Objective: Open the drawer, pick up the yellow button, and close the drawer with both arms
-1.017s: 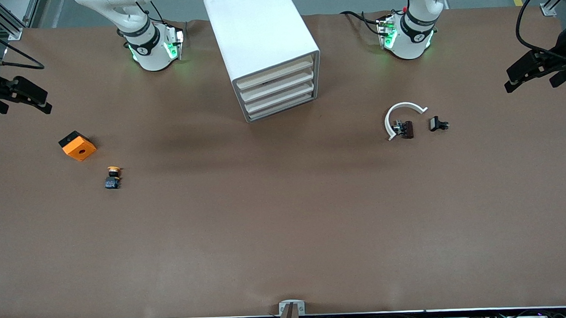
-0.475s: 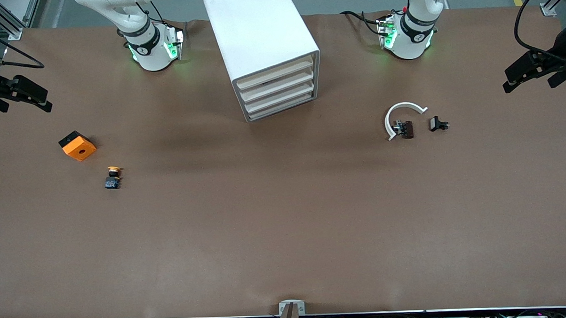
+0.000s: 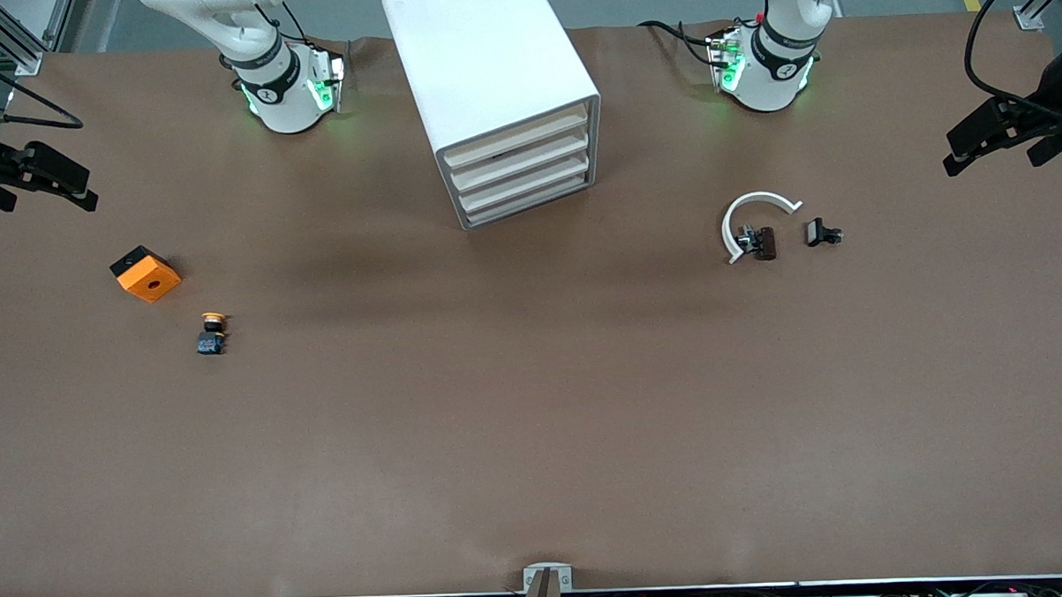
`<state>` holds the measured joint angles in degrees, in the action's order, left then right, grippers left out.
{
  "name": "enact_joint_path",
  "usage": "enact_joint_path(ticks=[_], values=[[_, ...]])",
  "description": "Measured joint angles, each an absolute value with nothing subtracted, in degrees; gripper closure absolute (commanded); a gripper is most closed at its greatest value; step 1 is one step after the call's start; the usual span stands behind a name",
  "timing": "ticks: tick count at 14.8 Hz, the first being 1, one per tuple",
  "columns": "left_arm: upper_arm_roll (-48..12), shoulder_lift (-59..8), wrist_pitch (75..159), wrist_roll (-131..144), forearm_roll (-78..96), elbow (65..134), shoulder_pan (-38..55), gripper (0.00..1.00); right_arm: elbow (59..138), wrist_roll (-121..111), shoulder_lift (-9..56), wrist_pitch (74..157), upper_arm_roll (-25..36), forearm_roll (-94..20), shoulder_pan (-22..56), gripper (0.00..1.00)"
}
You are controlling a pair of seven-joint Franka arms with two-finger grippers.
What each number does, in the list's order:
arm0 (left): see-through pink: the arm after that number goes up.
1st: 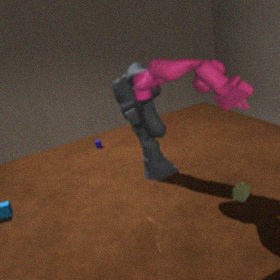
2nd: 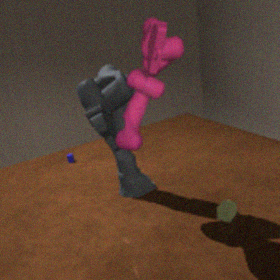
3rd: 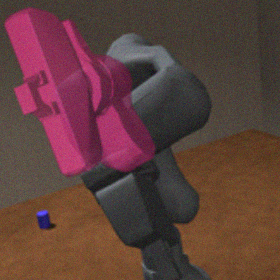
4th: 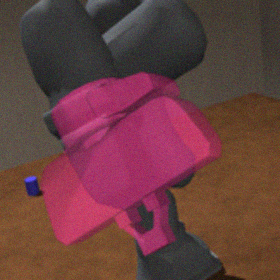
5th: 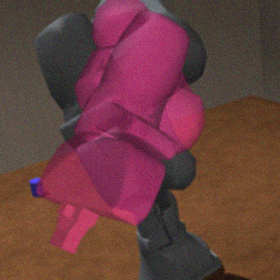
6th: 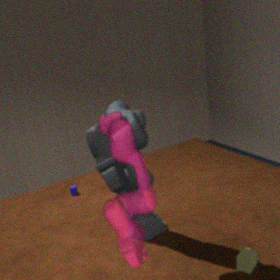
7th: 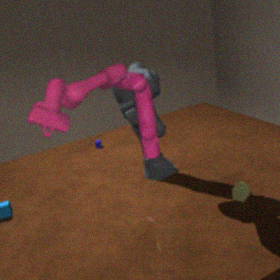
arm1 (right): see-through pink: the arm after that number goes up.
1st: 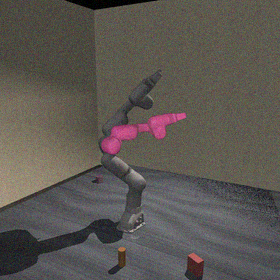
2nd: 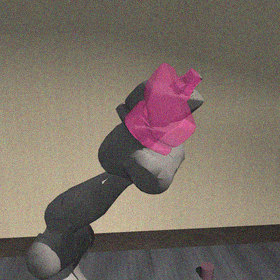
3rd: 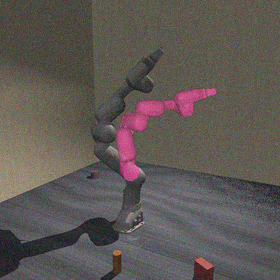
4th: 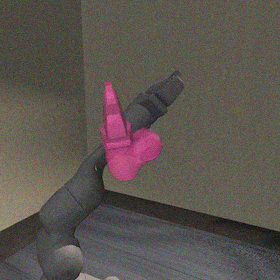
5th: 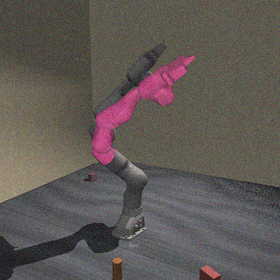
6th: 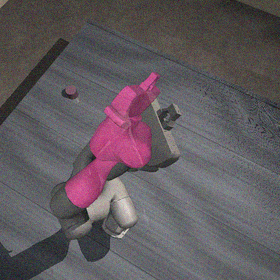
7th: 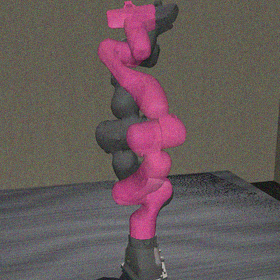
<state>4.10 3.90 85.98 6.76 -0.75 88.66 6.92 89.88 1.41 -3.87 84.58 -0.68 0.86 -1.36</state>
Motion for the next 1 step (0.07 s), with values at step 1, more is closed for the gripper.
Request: enact_joint_path(ticks=[1], values=[[4.1, 3.9, 86.0, 6.8, -0.8, 88.7, 6.9, 0.00, 89.9, 1.4, -3.8, 84.6, -0.7, 0.9, -1.4, 0.00]])
